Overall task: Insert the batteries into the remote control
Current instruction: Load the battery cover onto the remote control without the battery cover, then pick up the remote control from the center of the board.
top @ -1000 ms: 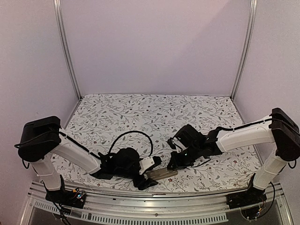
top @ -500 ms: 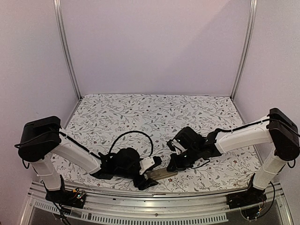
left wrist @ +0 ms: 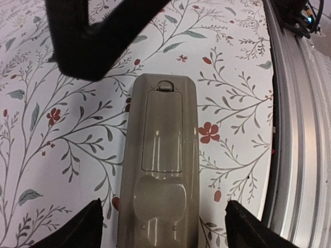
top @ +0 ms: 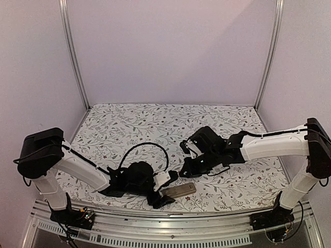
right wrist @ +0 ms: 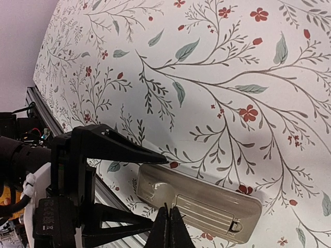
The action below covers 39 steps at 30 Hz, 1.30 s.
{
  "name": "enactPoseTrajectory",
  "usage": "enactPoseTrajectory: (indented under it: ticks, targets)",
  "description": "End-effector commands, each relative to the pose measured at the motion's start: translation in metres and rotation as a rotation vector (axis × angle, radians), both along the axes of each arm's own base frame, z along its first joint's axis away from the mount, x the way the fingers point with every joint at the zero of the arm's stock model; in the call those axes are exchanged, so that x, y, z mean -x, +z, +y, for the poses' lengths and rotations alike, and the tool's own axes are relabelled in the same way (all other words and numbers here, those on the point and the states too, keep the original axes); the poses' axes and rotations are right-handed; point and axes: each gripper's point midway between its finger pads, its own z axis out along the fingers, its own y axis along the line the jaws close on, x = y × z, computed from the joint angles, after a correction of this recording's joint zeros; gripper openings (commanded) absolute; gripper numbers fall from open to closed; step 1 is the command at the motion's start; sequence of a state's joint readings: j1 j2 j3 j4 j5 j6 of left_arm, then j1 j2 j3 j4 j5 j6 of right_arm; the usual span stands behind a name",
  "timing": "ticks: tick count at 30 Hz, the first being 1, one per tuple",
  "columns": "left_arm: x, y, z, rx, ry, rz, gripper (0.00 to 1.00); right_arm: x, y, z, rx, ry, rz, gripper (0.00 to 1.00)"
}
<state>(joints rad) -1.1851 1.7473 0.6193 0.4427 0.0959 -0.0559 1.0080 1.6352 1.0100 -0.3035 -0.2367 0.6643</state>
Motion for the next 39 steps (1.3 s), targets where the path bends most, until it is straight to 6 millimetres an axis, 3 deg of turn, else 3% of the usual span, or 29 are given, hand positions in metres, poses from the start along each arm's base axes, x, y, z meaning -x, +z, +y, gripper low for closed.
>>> enactPoseTrajectory:
  ticks: [1, 6, 9, 13, 16, 20, 21, 25, 29, 32, 39]
  targets:
    - [0.005, 0.008, 0.005, 0.008, -0.004, -0.012, 0.81, 0.014, -0.018, -0.012, 0.014, 0.001, 0.043, 0.0]
    - [-0.004, 0.024, 0.018, 0.023, 0.045, -0.039, 0.82, 0.028, -0.049, -0.014, 0.01, 0.009, 0.132, 0.0]
    - [-0.016, 0.042, 0.031, 0.069, 0.118, -0.041, 0.82, 0.024, -0.05, -0.013, 0.038, 0.016, 0.116, 0.0]
    - [-0.038, 0.074, 0.049, 0.152, 0.231, -0.037, 0.83, 0.01, -0.021, -0.003, 0.048, 0.045, 0.037, 0.0]
    - [-0.062, 0.094, 0.07, 0.181, 0.376, -0.055, 0.84, 0.002, 0.015, 0.016, -0.005, 0.136, -0.06, 0.02]
    - [-0.094, 0.116, 0.113, 0.197, 0.635, -0.096, 0.93, 0.008, 0.044, 0.034, -0.071, 0.361, -0.254, 0.4]
    - [-0.098, 0.117, 0.126, 0.192, 0.699, -0.088, 0.94, 0.014, 0.042, 0.036, -0.074, 0.433, -0.294, 0.51]
    - [-0.11, 0.129, 0.167, 0.219, 0.877, -0.073, 1.0, 0.037, 0.033, 0.044, -0.086, 0.8, -0.511, 0.77]
    - [-0.111, 0.135, 0.195, 0.244, 0.968, -0.07, 1.0, 0.043, 0.002, 0.044, 0.031, 1.088, -0.726, 0.82]
    - [-0.11, 0.138, 0.202, 0.258, 0.978, -0.07, 1.0, 0.04, -0.02, 0.045, 0.091, 1.195, -0.776, 0.83]
    - [-0.108, 0.133, 0.196, 0.24, 0.939, -0.062, 1.0, 0.037, -0.063, 0.052, 0.178, 1.309, -0.653, 0.83]
